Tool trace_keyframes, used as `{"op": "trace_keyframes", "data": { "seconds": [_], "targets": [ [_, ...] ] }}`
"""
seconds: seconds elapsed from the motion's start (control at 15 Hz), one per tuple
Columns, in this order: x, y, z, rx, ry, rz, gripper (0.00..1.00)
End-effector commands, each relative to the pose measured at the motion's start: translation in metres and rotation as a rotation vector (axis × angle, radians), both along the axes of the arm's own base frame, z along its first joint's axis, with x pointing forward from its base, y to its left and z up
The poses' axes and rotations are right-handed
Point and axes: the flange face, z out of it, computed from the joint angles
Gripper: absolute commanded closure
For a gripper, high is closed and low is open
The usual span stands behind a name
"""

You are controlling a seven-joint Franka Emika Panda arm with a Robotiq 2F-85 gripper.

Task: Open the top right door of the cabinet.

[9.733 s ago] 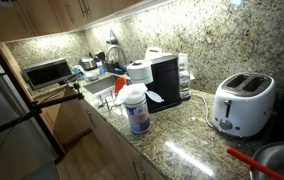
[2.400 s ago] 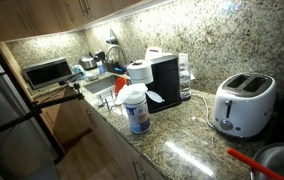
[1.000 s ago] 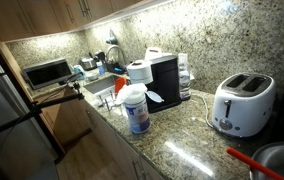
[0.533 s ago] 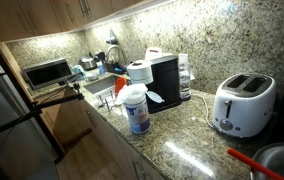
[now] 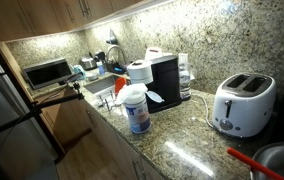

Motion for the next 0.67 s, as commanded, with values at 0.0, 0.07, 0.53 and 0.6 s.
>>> {"op": "trace_keyframes", "data": {
  "seconds": [0.0,0.07,0.53,0.6],
  "targets": [
    [-0.005,0.011,-0.020,0.029,0.065,0.015,0.00],
    [-0.008,0.017,-0.027,0.043,0.082,0.020,0.00],
    [-0.001,0.046,-0.056,0.036,0.146,0.077,0.00],
    [0.005,0.046,-0.059,0.030,0.158,0.091,0.00]
  ]
}}
